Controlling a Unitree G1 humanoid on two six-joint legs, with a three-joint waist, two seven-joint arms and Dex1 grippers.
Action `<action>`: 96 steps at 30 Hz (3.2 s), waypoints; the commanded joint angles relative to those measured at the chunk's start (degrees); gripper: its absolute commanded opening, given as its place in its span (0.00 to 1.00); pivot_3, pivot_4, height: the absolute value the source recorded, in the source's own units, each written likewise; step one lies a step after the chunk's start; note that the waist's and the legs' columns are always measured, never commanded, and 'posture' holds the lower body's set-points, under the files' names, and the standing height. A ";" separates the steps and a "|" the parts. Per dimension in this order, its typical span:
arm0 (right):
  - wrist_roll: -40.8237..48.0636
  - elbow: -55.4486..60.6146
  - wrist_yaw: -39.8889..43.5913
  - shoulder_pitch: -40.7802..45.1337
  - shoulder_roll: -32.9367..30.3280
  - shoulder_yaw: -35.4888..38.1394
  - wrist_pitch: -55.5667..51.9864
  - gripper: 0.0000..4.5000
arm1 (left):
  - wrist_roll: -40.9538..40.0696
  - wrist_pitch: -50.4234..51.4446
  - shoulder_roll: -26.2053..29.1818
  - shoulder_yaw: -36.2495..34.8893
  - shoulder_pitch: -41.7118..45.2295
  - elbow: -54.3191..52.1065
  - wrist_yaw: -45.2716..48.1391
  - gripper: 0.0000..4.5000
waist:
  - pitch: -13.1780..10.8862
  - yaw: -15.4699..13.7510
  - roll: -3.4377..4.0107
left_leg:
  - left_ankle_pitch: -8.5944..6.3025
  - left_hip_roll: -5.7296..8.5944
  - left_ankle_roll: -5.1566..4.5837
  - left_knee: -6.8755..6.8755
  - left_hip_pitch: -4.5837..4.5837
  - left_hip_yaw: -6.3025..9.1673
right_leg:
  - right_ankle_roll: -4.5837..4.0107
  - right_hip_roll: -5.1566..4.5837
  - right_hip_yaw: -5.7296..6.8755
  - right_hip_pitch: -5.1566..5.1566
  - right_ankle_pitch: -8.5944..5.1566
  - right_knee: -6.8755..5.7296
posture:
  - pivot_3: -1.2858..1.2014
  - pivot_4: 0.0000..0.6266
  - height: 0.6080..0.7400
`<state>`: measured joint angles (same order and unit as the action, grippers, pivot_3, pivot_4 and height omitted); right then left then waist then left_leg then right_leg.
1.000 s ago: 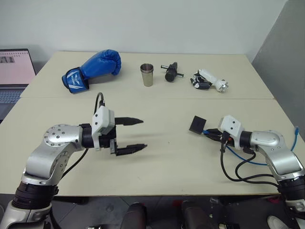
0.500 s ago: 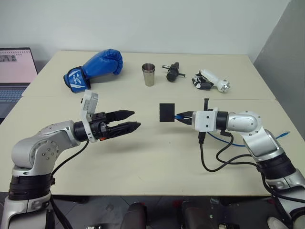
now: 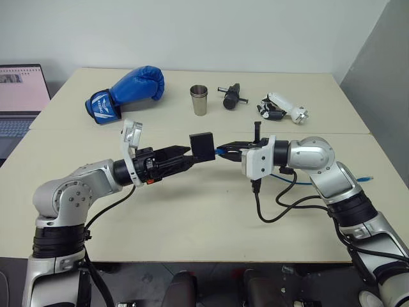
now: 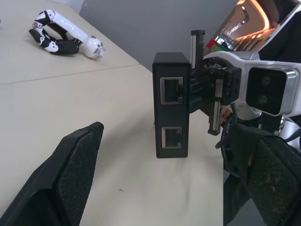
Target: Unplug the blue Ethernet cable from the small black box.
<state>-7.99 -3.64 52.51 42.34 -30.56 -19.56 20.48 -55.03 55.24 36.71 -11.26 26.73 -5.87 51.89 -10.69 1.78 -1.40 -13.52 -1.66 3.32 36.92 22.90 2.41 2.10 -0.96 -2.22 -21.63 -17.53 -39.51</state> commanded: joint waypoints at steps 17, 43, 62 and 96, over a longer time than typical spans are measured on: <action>-1.41 1.13 -0.35 1.69 0.88 -0.56 2.54 0.03 | 1.40 0.09 -0.23 2.32 3.36 3.93 5.02 0.36 | 0.00 0.04 0.00 | 0.00 0.01 0.00 -0.01 0.01 -0.01 | -0.01 0.01 -0.03 -0.11 -0.01 -0.14 | 0.52 0.24 1.00; 20.98 23.26 3.78 -10.28 -3.10 6.51 -34.01 0.53 | 16.19 -15.88 5.19 11.55 2.27 3.33 19.93 0.17 | 0.00 -0.03 0.00 | 0.00 0.00 0.00 -0.03 0.02 0.03 | -0.04 0.00 -0.03 -0.12 -0.02 -0.13 | 0.52 0.24 1.00; 40.76 19.99 -0.95 -9.28 3.55 11.04 -63.52 0.53 | 15.55 -16.40 5.82 10.05 7.66 10.03 26.89 0.17 | -0.01 0.09 0.00 | -0.01 -0.01 -0.02 -0.08 0.13 -0.11 | -0.07 0.10 0.01 -0.24 -0.06 -0.10 | 0.52 0.24 1.00; 44.65 8.62 0.21 -4.03 10.79 12.15 -68.23 0.80 | 14.93 -14.16 4.67 8.30 8.67 12.19 26.88 0.17 | -0.01 0.13 0.00 | -0.01 -0.03 -0.02 -0.04 0.45 -0.15 | -0.08 0.14 0.02 -0.64 -0.06 -0.28 | 0.52 0.24 1.00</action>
<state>35.04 4.11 52.37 37.02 -19.97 -9.10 -47.58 -39.16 41.05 41.28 -1.18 34.30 7.03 78.75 -10.70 1.90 -1.39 -13.53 -1.69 3.30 36.89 23.35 2.26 2.02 -0.82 -2.20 -22.27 -17.60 -39.78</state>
